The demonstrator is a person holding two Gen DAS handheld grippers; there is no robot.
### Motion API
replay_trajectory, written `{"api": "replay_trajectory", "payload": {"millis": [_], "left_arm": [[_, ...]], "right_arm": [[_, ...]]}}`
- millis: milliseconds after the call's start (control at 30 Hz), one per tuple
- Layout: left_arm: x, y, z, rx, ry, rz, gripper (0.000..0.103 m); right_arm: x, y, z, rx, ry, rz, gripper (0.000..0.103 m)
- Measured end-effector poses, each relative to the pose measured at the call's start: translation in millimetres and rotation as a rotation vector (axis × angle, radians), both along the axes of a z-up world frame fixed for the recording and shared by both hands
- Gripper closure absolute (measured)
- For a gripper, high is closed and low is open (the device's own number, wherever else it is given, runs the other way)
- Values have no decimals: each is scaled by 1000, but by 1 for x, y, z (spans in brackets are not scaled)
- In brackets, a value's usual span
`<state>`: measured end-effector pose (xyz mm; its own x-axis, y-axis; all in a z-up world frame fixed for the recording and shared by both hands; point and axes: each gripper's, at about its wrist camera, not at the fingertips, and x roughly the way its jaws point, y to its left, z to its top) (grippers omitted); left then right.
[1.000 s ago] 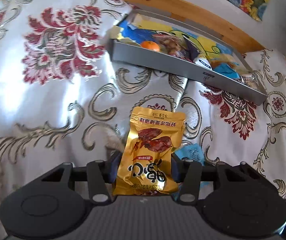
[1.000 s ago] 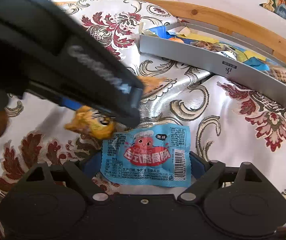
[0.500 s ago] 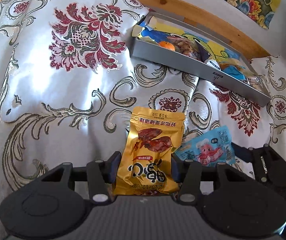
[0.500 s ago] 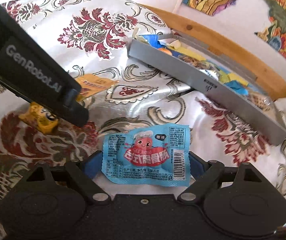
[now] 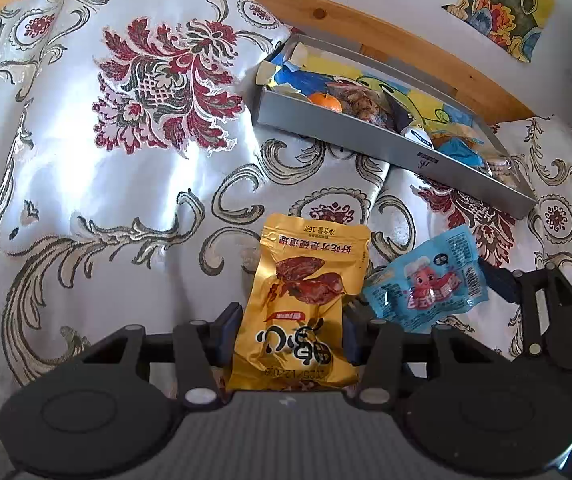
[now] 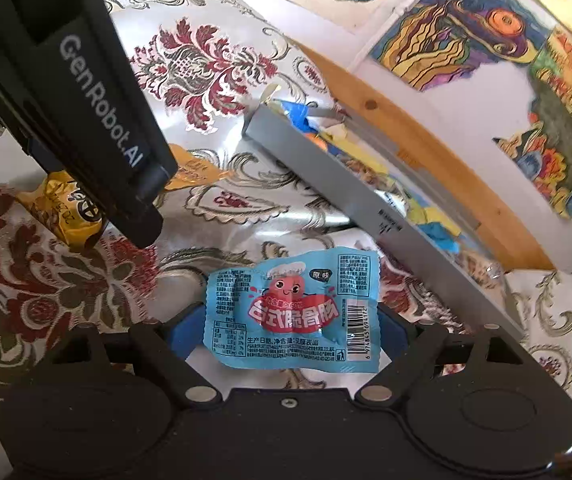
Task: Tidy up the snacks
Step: 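Lift and carry the gold packet and sausage packet with both tools over the tray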
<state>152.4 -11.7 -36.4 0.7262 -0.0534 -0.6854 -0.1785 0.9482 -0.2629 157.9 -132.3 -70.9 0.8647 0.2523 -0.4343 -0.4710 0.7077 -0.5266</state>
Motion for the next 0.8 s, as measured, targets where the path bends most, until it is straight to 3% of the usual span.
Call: {"api": "replay_trajectory", "payload": {"millis": [400, 800], "left_arm": [[14, -2, 18, 21, -48, 2, 49], [75, -11, 61, 107, -129, 8, 49]], "right_arm": [[13, -10, 17, 56, -88, -40, 16], [37, -26, 43, 172, -239, -60, 15]]}}
